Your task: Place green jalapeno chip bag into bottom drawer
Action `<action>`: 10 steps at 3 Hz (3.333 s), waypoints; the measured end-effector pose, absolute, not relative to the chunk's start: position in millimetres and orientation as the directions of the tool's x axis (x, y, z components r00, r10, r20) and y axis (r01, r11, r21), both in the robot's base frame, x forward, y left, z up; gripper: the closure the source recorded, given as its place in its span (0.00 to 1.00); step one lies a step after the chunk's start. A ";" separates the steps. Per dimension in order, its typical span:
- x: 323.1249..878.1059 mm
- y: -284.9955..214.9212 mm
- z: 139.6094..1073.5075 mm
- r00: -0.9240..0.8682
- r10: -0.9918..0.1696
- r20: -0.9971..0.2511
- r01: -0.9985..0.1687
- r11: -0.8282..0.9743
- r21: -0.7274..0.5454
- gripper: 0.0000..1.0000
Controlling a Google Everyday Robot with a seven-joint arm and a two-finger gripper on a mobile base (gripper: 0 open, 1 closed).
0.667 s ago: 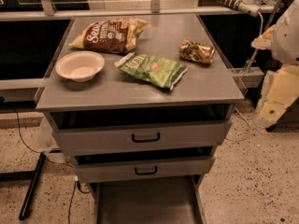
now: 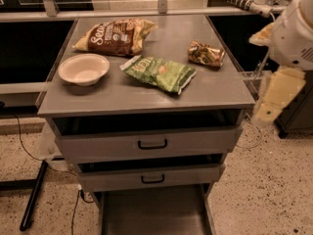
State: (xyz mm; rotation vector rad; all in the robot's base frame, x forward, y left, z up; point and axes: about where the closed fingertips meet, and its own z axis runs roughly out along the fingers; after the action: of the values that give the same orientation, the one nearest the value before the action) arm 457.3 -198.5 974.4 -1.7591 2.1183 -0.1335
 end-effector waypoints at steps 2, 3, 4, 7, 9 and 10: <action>531.9 -146.4 973.1 0.042 -0.922 -0.385 -0.892 0.140 -0.431 0.00; 573.2 -125.1 963.3 0.062 -0.856 -0.513 -0.900 0.174 -0.399 0.00; 573.2 -125.0 963.3 0.062 -0.856 -0.513 -0.900 0.174 -0.399 0.00; 637.1 -104.3 899.9 -0.036 -0.728 -0.685 -0.928 0.278 -0.247 0.00; 669.8 -71.8 878.4 -0.078 -0.675 -0.734 -0.957 0.257 -0.134 0.00; 677.7 -54.8 862.5 -0.096 -0.683 -0.724 -0.968 0.234 -0.092 0.00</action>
Offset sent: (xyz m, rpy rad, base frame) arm 0.1281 0.0827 -0.0043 0.2871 -0.2305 0.1964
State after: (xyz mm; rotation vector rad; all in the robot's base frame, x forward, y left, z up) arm 677.7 -54.8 862.5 -1.5169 1.8497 0.5505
